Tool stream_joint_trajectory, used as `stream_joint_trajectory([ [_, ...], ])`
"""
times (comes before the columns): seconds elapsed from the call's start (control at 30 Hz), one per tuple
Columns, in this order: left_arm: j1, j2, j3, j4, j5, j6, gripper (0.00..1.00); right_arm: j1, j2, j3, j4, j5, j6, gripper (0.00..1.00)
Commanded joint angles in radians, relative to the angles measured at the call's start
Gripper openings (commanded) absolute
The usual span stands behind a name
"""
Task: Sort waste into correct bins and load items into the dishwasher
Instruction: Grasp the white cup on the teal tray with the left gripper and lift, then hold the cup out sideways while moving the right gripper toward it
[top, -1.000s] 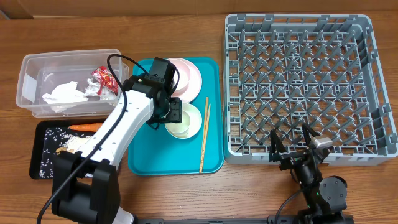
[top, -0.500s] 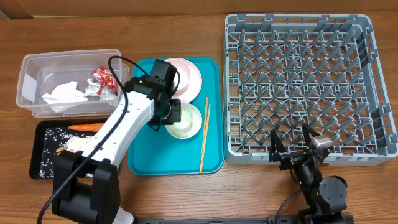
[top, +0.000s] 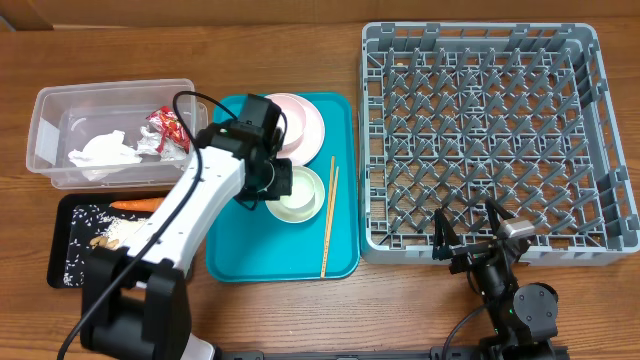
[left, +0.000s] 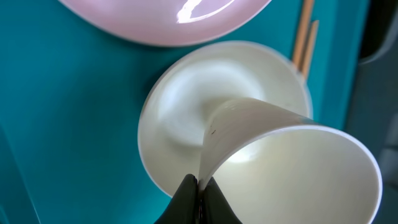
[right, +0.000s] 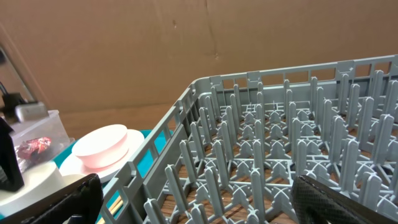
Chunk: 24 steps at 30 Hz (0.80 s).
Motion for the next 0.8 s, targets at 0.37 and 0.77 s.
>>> stream_joint_trajectory([
  [0.37, 0.340, -0.121, 0.163, -0.110, 0.650, 0.254, 0.04, -0.003, -0.011, -0.010, 0.006, -0.006, -0.003, 1.00],
  [0.77, 0.422, -0.102, 0.151, -0.154, 1.077, 0.514, 0.04, -0.003, -0.011, -0.010, 0.007, -0.006, -0.003, 1.00],
])
